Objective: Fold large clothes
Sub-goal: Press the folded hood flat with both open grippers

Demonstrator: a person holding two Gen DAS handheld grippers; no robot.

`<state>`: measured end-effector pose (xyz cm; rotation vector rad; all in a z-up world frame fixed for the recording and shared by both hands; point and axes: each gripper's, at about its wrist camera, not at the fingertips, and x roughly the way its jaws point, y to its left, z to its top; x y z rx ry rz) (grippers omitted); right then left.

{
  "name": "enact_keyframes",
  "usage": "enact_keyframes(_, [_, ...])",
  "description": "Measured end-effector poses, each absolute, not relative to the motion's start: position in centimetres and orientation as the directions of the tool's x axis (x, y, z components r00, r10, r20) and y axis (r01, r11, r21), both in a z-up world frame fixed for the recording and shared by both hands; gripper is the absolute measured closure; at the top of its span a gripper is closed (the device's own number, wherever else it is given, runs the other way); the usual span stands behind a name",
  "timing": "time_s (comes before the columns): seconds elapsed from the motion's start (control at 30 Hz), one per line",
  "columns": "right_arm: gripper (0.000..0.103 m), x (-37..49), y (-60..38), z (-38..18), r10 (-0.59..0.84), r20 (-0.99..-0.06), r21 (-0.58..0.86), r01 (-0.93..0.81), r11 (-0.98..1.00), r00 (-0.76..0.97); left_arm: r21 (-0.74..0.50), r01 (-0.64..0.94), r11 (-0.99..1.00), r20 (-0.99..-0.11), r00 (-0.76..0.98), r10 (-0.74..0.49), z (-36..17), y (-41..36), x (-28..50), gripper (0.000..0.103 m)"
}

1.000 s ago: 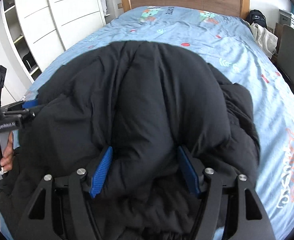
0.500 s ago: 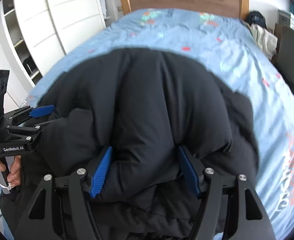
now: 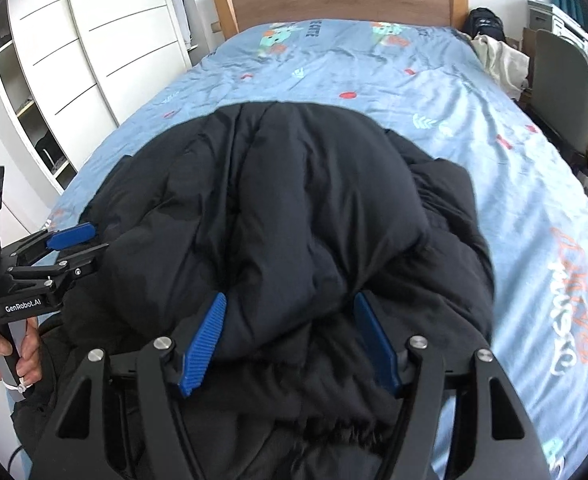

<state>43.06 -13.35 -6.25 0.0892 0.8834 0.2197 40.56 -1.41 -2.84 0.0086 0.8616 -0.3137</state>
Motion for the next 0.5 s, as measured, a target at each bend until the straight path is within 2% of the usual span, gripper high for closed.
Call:
enact_keyframes(0.27, [0.038,36.4,-14.0,-2.0,0.201,-0.741,0.163,-0.119,0.979,0.641,-0.139,0.232,0.963,-0.725,0.638,-0.258,0.3,2.1,35.5,0.026])
enact_keyframes(0.5, [0.037,29.2,-15.8,-0.5,0.163,-0.750,0.158,-0.066,0.985,0.641,-0.139,0.216,0.966,-0.710,0.658,-0.250,1.5,5.9,28.9,0.026])
